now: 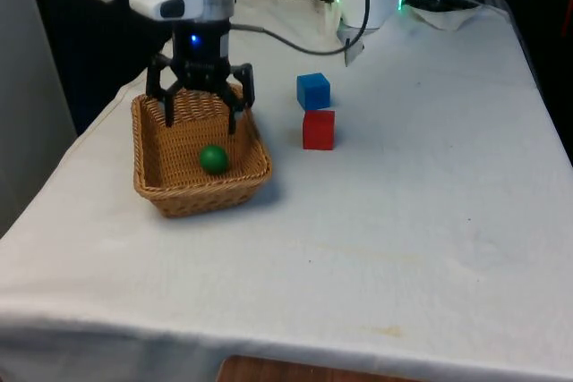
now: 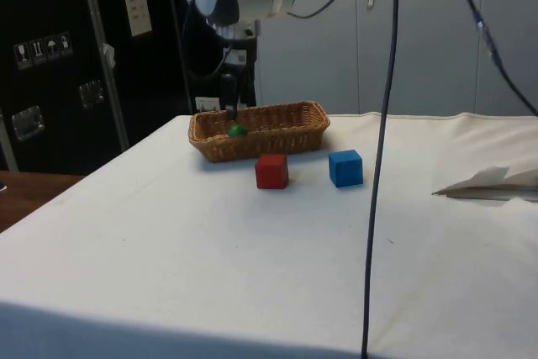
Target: Place all non-red objects into the basket.
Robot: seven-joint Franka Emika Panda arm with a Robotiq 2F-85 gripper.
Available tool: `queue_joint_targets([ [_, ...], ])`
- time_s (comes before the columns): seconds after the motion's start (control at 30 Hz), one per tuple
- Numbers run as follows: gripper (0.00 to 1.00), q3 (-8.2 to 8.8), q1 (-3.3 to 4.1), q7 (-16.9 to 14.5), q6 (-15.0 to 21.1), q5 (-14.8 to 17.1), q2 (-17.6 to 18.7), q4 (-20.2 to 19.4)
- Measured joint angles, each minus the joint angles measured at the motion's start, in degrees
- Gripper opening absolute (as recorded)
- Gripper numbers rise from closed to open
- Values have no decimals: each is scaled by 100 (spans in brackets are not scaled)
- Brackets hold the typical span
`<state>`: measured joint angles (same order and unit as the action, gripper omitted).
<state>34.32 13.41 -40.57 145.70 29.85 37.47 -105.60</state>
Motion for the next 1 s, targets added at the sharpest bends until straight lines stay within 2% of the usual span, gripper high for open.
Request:
queue_joint_targets([
  [0.17,100,92,69,-11,-46,-97,-464,-355],
  [0.63,100,252,172,-6,-218,-350,-1404,-963],
  [0.8,100,275,223,74,-241,-647,-1971,-1392],
  [1.0,100,275,258,218,-252,-934,-2372,-1679],
])
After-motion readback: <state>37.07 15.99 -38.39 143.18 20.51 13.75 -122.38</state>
